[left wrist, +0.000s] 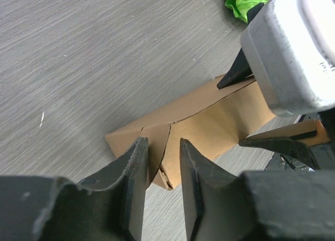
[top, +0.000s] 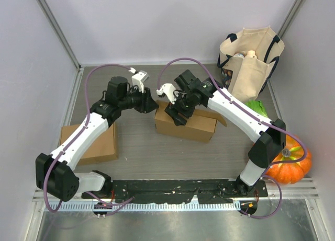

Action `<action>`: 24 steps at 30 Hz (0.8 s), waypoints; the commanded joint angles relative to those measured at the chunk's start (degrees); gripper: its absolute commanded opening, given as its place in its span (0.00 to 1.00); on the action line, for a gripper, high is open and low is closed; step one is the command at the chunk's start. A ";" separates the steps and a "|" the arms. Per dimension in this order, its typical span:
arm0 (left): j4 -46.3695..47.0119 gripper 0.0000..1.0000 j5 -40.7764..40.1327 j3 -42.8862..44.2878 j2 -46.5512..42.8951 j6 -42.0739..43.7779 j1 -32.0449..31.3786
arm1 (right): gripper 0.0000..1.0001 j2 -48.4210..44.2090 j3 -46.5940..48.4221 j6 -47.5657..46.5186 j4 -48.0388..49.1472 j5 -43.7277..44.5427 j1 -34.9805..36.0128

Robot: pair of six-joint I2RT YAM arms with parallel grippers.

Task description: Fold the paper box

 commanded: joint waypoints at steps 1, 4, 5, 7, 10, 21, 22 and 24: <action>-4.92 0.25 -2.27 4.81 0.59 0.81 -0.99 | 0.45 -0.53 -0.19 1.21 2.95 -2.97 0.01; -3.89 0.13 0.08 4.82 0.42 -2.09 -1.08 | 0.44 -0.71 -0.19 1.30 3.12 -2.88 0.01; -3.44 0.11 0.62 4.64 0.51 -3.14 -1.26 | 0.44 -0.62 -0.10 1.30 3.21 -2.79 0.01; -2.04 0.08 1.41 4.47 0.94 -5.95 -1.52 | 0.45 -0.45 0.07 1.30 3.39 -2.35 0.01; -1.77 0.07 0.28 4.03 1.30 -6.58 -3.01 | 0.45 -0.01 0.34 1.21 3.30 -2.09 0.01; -3.87 0.17 -6.57 2.18 -0.81 -4.82 -4.95 | 0.44 0.17 0.60 1.30 3.91 -1.38 0.01; -4.31 0.17 -7.36 2.09 -0.90 -4.65 -5.21 | 0.44 0.26 0.69 1.30 3.92 -1.30 0.01; -4.49 0.14 -9.21 1.92 -1.51 -3.69 -5.91 | 0.44 0.35 0.69 1.30 3.91 -1.38 0.10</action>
